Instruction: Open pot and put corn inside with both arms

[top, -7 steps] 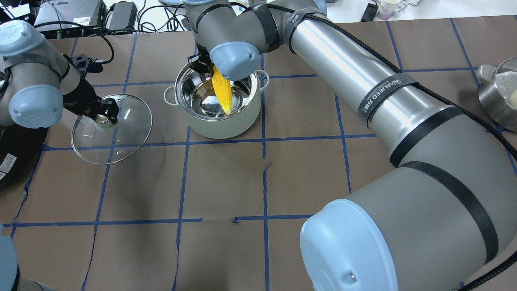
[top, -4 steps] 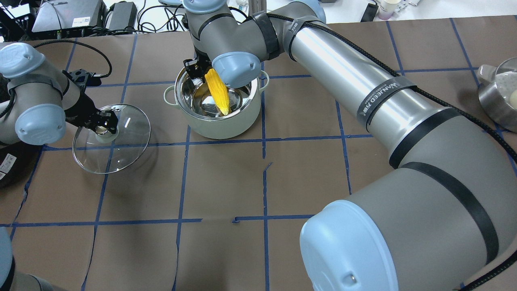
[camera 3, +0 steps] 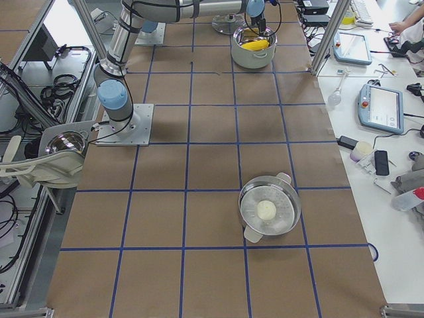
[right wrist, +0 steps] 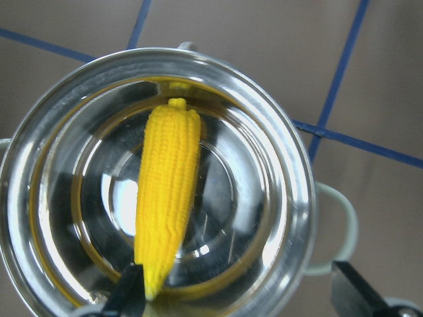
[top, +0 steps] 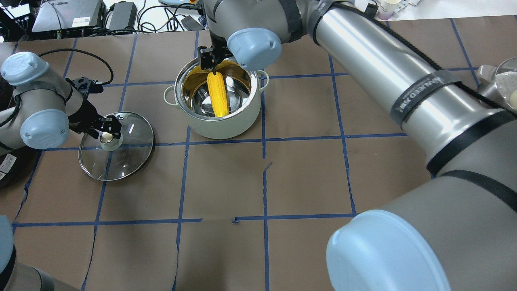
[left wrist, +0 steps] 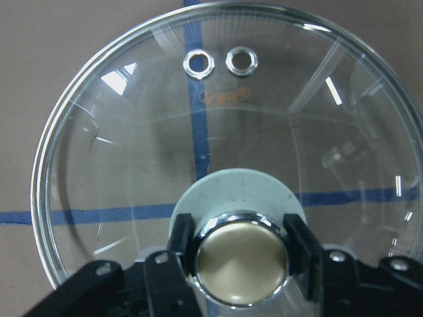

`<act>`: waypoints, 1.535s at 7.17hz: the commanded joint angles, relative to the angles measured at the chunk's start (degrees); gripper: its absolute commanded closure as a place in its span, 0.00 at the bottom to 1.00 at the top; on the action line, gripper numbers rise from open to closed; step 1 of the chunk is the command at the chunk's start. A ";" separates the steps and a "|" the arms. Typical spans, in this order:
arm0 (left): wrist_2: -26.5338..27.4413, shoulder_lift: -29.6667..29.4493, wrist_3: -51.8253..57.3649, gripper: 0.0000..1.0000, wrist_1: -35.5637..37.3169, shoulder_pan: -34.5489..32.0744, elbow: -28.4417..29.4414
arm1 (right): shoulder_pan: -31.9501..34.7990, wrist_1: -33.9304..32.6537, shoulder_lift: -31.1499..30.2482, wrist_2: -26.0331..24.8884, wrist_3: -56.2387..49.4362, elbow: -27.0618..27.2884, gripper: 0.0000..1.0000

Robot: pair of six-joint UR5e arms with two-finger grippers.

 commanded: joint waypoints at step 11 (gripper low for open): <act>2.75 15.32 -29.00 0.00 -37.40 -27.10 25.15 | -22.44 20.47 -32.83 0.11 -7.87 26.05 0.00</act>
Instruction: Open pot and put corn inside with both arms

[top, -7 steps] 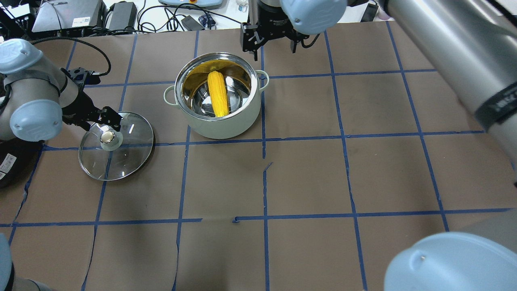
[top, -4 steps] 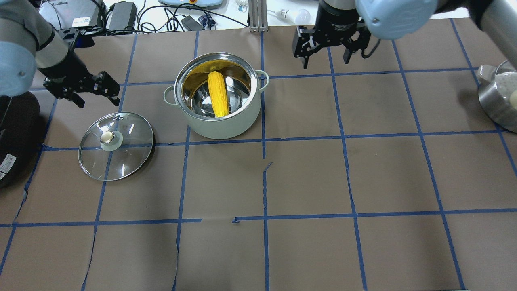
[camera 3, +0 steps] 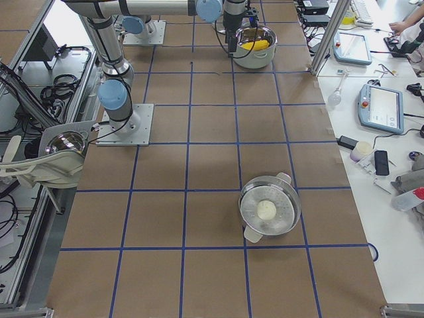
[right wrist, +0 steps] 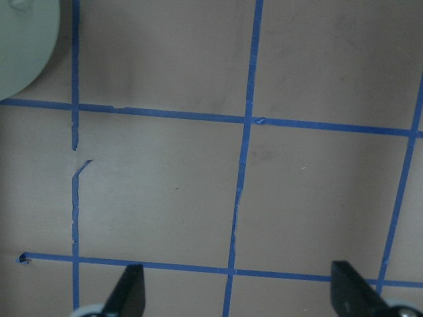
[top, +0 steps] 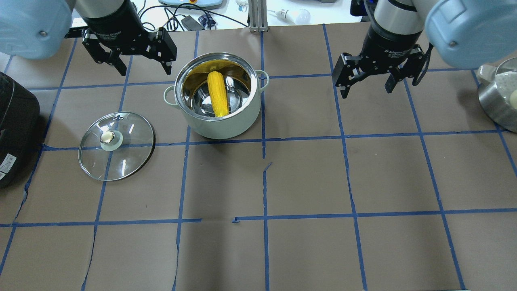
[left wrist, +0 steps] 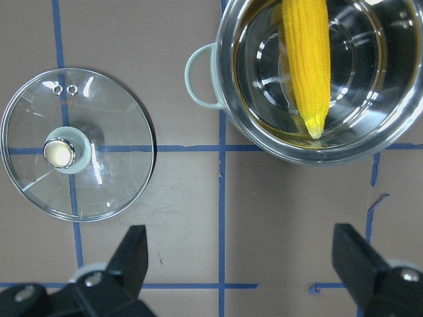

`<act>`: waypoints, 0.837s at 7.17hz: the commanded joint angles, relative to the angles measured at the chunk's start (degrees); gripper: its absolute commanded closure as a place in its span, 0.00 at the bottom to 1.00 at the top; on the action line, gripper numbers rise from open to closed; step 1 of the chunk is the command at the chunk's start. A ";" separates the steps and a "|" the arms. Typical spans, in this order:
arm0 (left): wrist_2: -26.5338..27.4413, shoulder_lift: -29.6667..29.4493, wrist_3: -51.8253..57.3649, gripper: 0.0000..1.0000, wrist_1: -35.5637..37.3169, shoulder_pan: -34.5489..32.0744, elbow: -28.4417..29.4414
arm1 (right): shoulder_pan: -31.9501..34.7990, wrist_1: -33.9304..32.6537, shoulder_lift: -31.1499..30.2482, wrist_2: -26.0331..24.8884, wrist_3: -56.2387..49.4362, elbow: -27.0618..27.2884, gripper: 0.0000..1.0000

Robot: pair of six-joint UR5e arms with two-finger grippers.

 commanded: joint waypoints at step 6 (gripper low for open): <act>-0.11 3.18 -0.15 0.00 0.59 -0.34 -3.62 | -1.45 3.43 -2.74 -0.16 0.21 0.34 0.00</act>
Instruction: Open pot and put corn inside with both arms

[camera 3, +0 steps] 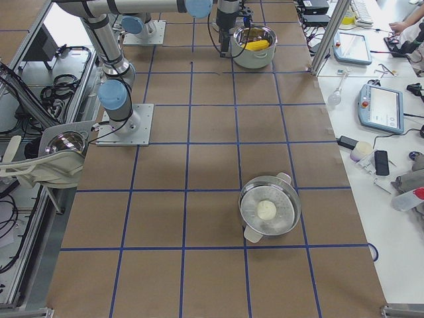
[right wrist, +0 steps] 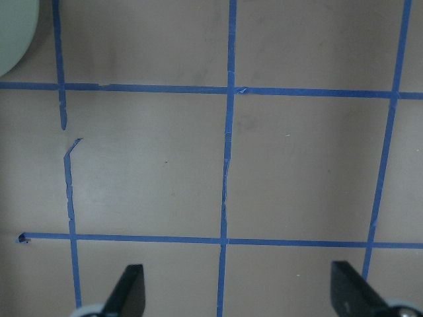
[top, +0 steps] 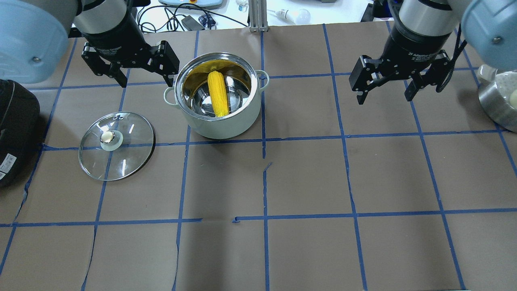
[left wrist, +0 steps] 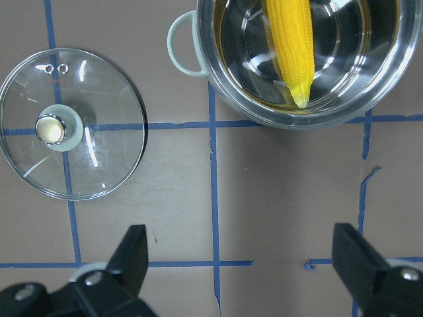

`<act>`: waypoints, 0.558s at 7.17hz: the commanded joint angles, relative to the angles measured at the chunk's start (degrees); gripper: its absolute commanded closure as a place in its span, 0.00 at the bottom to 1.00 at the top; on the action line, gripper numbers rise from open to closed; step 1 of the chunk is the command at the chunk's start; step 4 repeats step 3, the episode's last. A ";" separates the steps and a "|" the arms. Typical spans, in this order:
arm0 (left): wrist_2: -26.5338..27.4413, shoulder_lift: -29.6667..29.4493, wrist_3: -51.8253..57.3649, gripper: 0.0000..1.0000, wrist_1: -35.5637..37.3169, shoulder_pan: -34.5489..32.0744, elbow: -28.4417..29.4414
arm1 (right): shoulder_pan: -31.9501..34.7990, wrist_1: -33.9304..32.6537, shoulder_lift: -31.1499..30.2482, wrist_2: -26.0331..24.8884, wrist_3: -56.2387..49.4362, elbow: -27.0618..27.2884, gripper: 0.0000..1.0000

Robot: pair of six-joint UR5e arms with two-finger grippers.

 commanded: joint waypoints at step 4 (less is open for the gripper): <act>0.09 0.16 -0.21 0.00 0.06 0.11 -0.12 | 0.04 -0.55 0.11 0.55 -0.06 0.00 0.00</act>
